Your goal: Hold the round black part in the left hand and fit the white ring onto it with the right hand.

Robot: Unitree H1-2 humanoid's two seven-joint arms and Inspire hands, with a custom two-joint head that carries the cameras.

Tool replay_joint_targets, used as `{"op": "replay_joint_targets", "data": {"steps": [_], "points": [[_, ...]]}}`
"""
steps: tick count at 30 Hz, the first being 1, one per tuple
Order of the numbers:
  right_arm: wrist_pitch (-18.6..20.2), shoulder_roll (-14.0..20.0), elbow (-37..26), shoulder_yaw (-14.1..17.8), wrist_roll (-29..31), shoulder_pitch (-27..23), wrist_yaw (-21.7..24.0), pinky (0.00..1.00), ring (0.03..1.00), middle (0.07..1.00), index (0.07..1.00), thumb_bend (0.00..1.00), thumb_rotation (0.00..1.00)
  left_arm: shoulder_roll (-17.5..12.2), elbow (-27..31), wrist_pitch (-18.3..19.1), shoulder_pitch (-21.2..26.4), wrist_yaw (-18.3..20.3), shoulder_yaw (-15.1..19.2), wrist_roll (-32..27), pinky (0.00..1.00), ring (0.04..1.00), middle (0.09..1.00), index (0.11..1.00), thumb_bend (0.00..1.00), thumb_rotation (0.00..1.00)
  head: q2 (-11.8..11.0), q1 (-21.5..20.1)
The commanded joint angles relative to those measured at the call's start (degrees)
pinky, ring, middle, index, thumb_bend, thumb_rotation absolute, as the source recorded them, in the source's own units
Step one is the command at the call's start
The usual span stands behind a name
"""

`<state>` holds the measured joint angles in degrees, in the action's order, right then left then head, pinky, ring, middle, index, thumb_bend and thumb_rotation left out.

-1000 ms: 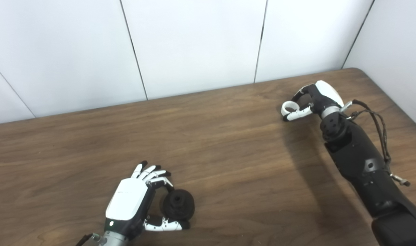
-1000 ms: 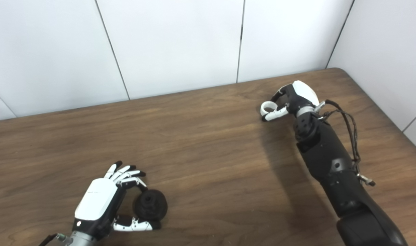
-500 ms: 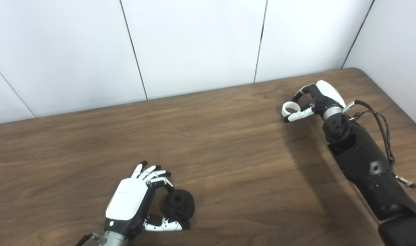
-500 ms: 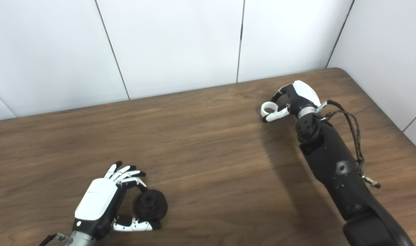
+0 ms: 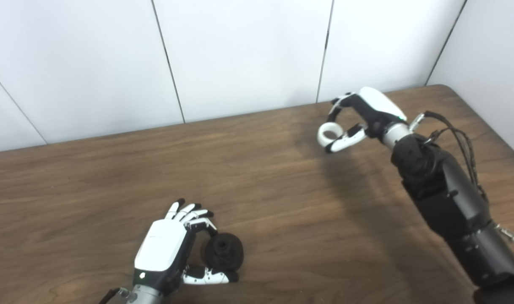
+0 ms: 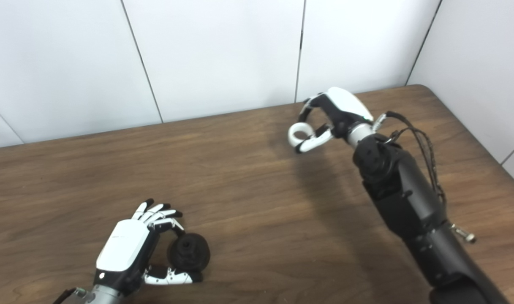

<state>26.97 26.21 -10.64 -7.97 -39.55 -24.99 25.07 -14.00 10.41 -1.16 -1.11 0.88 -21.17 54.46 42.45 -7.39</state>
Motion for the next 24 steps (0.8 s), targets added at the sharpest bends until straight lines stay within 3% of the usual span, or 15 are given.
{"op": "replay_joint_targets", "data": {"steps": [1, 5, 12, 24], "points": [[-0.06, -1.02, -5.27, 0.81, -2.65, -1.33, 4.09, 0.92, 0.959, 0.847, 0.484, 0.52, 0.14, 0.07, 0.14, 0.93, -0.16, 1.55, -0.71, 1.67, 0.99, 0.888, 0.79, 0.486, 0.52, 0.05, 0.11, 0.4], [-0.06, -3.58, -10.66, 0.17, -4.7, -0.21, 9.55, 0.99, 0.965, 0.852, 0.484, 0.52, 0.13, 0.42, 0.03, 1.46, -0.07, 1.41, -1.29, 2.2, 0.99, 0.893, 0.794, 0.486, 0.52, 0.05, 0.43, 1.51], [-0.06, -9.13, -18.78, -0.96, -7.87, 1.58, 19.05, 0.99, 0.989, 0.875, 0.483, 0.52, 0.13, 1.48, -0.35, 2.27, 0.01, 1.12, -1.99, 3.67, 1.0, 0.894, 0.797, 0.486, 0.52, 0.06, 0.78, 4.71], [-0.13, -12.54, -24.11, -4.03, -6.37, 3.69, 22.41, 1.0, 0.986, 0.875, 0.483, 0.52, 0.13, 2.69, -0.16, 3.62, 0.28, 1.48, -3.08, 4.85, 1.0, 0.899, 0.803, 0.486, 0.52, 0.06, 1.91, 7.32]]}}
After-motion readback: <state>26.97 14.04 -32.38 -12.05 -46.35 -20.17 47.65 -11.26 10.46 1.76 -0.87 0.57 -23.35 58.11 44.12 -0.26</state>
